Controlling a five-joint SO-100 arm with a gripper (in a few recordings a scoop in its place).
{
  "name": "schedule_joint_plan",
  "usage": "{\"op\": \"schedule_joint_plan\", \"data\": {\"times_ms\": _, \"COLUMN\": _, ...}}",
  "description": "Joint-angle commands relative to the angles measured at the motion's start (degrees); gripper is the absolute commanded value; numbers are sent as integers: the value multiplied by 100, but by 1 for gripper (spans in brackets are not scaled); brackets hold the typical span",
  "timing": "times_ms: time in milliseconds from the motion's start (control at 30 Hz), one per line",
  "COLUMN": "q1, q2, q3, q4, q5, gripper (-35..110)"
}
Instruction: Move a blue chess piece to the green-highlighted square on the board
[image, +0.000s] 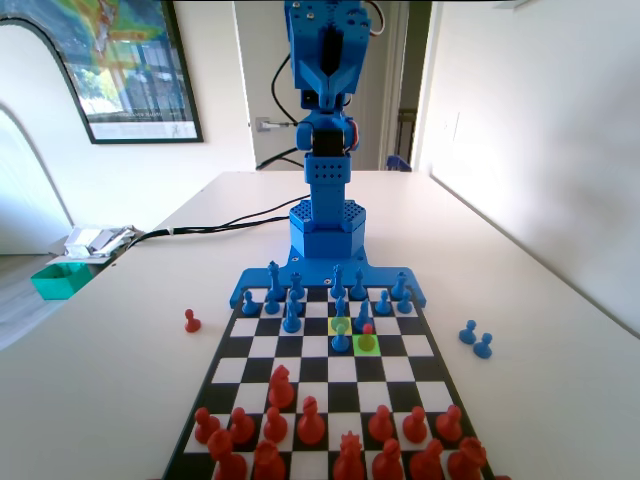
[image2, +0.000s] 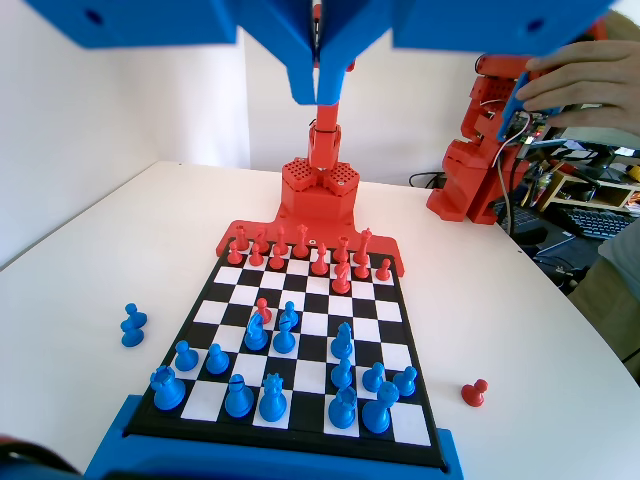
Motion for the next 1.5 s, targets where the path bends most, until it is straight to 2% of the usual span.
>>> {"op": "schedule_joint_plan", "data": {"times_ms": 0, "q1": 35, "q2": 132, "q3": -114, "q4": -88, "q5": -26, "gripper": 1}}
{"op": "schedule_joint_plan", "data": {"times_ms": 767, "q1": -167, "q2": 18, "q3": -624, "q4": 70, "q5": 70, "gripper": 1}}
{"op": "schedule_joint_plan", "data": {"times_ms": 1200, "q1": -686, "q2": -1547, "q3": -2083, "q4": 879, "q5": 176, "gripper": 1}}
{"op": "schedule_joint_plan", "data": {"times_ms": 1467, "q1": -650, "q2": -2742, "q3": -2268, "q4": 809, "q5": 70, "gripper": 1}}
